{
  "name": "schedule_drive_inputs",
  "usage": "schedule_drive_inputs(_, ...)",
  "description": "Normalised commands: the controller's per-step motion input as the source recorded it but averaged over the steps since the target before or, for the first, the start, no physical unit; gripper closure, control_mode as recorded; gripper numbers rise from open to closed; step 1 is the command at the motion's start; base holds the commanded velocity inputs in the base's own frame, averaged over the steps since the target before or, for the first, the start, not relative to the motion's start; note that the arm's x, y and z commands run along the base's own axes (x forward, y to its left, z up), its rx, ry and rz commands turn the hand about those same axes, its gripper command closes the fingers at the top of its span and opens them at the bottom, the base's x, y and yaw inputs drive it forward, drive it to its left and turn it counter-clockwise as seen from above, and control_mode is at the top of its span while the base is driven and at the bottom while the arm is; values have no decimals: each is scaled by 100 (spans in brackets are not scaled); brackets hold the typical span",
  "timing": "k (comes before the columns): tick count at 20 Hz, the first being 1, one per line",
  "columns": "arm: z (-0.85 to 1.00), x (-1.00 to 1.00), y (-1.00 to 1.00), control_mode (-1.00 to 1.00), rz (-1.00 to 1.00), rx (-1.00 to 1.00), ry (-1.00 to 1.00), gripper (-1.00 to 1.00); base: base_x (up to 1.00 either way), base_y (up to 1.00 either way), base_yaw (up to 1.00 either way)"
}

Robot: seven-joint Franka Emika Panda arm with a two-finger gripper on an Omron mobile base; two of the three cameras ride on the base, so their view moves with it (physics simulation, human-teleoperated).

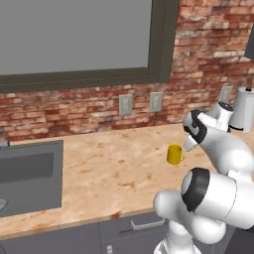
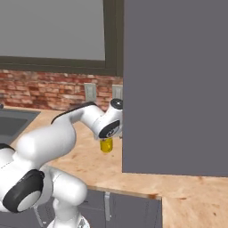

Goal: Move the mug from next to the sink to the open cabinet. Then, move the bowl with the corn to the fridge to clear the area for faucet cleaning.

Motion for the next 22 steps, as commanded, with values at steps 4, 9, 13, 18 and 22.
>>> schedule_drive_inputs(4, -39, 16, 12, -100, 0, 0, 4, -100, 0, 0, 0)
schedule_drive_inputs(9, -38, 9, 22, -100, 0, 0, 2, -100, 0, 0, 0)
schedule_drive_inputs(13, -36, 1, 21, -100, 0, 0, 2, -100, 0, 0, 0)
schedule_drive_inputs(18, -41, 0, 7, -100, 0, 0, 1, -100, 0, 0, 0)
schedule_drive_inputs(22, -23, 24, 0, -100, 0, 0, 0, -100, 0, 0, 0)
